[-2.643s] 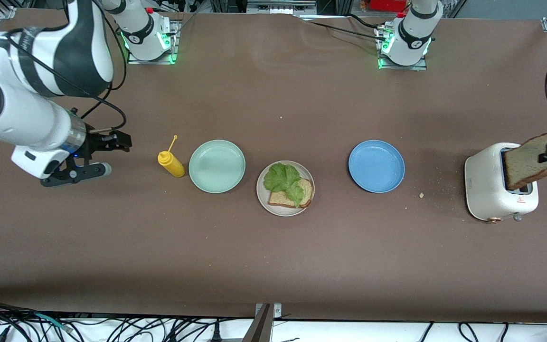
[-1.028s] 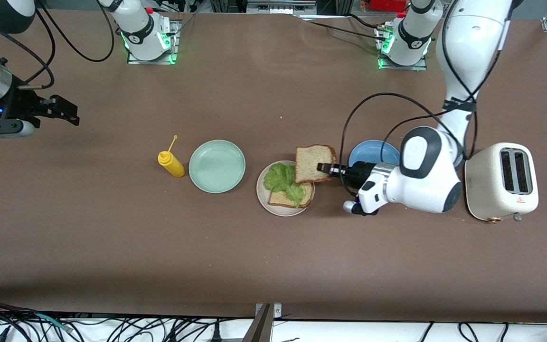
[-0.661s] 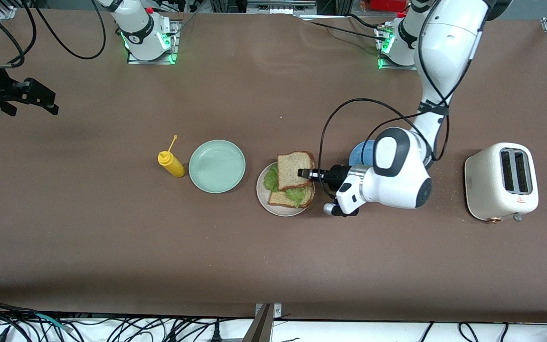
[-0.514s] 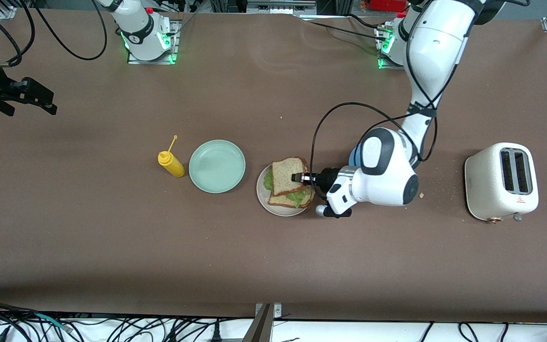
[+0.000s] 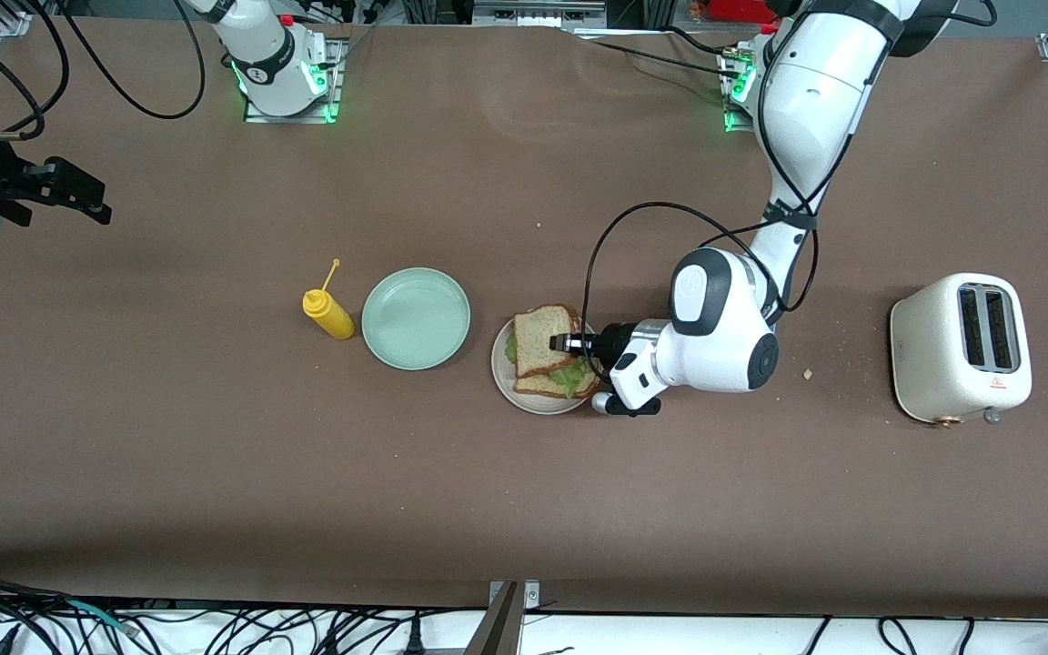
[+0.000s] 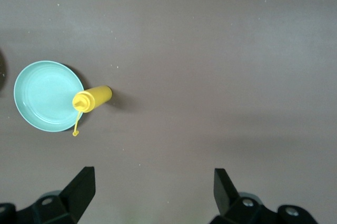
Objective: Make sandwich in beige plate with both arms
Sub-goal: 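Lower the toast onto the lettuce and open the left gripper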
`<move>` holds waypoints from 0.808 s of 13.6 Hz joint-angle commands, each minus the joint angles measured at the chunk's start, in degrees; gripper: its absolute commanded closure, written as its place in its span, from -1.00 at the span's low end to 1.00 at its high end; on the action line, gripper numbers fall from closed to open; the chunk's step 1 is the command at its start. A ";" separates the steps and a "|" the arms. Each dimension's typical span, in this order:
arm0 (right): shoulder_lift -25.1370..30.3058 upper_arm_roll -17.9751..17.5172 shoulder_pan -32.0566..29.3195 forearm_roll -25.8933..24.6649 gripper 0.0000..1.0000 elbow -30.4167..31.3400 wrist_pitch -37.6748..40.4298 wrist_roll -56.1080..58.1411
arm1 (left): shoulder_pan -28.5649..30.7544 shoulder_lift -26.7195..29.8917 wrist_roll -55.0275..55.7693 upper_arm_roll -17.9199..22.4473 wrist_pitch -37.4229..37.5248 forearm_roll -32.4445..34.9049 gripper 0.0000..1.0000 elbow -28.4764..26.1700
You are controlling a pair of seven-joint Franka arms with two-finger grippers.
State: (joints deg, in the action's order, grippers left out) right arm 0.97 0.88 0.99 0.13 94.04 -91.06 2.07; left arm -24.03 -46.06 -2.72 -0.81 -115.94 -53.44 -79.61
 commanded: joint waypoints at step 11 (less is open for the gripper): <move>-1.14 0.09 -0.29 0.93 -1.00 0.71 -6.24 -0.93 | -0.05 -2.37 -0.27 1.51 -0.26 -1.23 -0.50 1.48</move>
State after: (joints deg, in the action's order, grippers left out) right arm -0.47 0.87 1.00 0.26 94.38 -96.99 1.84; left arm -24.02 -47.80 -2.74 -0.19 -116.26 -53.44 -79.54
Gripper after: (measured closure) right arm 0.000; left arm 0.295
